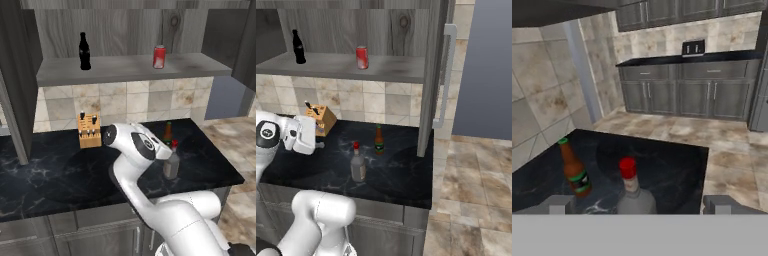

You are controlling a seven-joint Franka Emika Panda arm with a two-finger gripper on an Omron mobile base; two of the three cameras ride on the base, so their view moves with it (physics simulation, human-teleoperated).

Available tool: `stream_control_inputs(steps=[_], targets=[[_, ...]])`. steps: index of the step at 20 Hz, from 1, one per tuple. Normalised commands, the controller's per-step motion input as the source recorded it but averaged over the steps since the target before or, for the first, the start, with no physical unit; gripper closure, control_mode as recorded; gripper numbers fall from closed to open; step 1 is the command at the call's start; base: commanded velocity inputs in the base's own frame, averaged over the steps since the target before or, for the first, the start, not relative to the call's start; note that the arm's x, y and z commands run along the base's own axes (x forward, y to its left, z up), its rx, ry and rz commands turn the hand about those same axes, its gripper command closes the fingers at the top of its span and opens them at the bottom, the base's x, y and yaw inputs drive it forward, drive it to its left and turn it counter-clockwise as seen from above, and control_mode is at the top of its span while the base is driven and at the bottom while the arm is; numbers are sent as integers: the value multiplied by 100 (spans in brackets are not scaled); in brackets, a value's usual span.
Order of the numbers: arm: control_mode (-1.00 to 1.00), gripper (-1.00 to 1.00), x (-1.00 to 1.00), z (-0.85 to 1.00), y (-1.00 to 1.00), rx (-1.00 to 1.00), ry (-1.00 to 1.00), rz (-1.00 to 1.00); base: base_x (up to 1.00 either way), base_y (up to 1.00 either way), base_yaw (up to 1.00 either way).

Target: Sort all alcoholic drinks to one cabinet, and non-alcoholic drinks to the other.

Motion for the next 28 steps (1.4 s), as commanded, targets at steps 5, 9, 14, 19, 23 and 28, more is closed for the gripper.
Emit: stream_control_inputs(steps=[5, 9, 14, 19, 23, 28], targets=[[-100, -100, 33, -25, 0, -1, 7, -8, 0, 0, 0], [-100, -100, 27, -34, 0, -2, 3, -5, 0, 0, 0], [-100, -100, 22, -30, -2, -3, 0, -1, 0, 0, 0], [-100, -100, 19, -15, -8, -2, 0, 0, 0, 0, 0], [-100, -100, 5, -8, -17, 0, 3, 0, 0, 0, 0], [-100, -100, 0, -9, -22, 0, 5, -1, 0, 0, 0]])
